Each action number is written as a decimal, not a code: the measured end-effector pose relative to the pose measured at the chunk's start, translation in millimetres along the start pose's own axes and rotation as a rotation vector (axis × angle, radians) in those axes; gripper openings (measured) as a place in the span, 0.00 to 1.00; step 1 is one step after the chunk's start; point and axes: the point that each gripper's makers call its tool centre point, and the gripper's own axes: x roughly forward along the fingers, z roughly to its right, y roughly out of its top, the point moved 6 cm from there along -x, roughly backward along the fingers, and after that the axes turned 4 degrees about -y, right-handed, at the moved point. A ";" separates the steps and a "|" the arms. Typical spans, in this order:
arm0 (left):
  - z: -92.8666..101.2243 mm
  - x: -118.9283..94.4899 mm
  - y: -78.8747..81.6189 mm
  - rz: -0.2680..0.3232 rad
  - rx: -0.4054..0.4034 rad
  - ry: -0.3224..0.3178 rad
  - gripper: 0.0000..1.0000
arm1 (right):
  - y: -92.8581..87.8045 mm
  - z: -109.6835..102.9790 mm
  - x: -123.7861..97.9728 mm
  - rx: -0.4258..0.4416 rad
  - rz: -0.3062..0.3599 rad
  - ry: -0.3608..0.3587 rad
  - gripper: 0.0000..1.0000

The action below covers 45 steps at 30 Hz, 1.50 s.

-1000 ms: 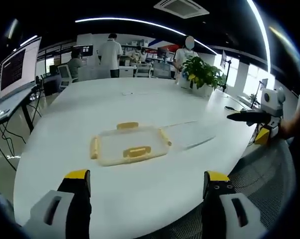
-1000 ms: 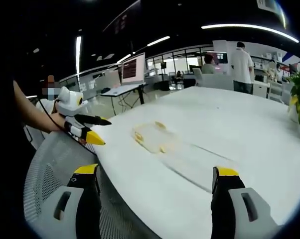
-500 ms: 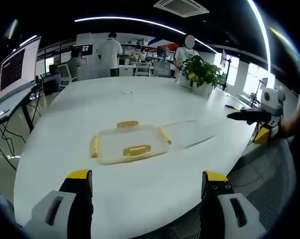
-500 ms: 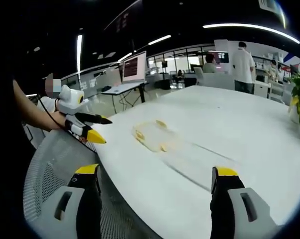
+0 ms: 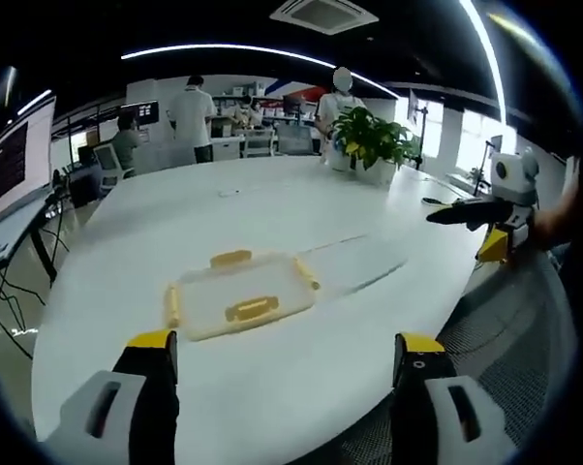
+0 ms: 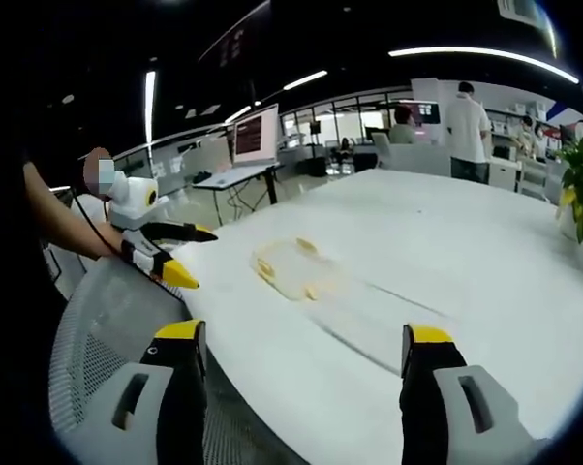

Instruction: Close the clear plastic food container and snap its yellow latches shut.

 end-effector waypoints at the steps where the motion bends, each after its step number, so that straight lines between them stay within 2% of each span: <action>1: -0.4 0.2 0.1 0.002 -0.001 0.002 0.90 | 0.6 -0.1 -0.2 0.002 0.002 0.003 0.81; 8: -3.4 -1.3 1.6 0.009 -0.020 0.008 0.89 | 3.2 -2.0 -0.5 0.012 -0.021 0.033 0.80; 13: -3.7 -3.7 4.4 0.024 -0.018 -0.004 0.88 | 17.8 -6.2 3.0 -0.016 0.003 0.049 0.80; 22: -2.4 -4.1 5.8 0.027 -0.017 -0.021 0.84 | 24.2 -3.6 2.9 -0.006 0.020 0.029 0.78; 34: -5.4 0.3 12.9 0.008 0.007 -0.104 0.83 | 29.8 -10.2 11.7 -0.031 0.007 0.024 0.78; 45: -28.8 4.7 21.5 -0.027 0.042 -0.163 0.82 | 42.1 -19.3 30.1 -0.030 0.010 0.008 0.77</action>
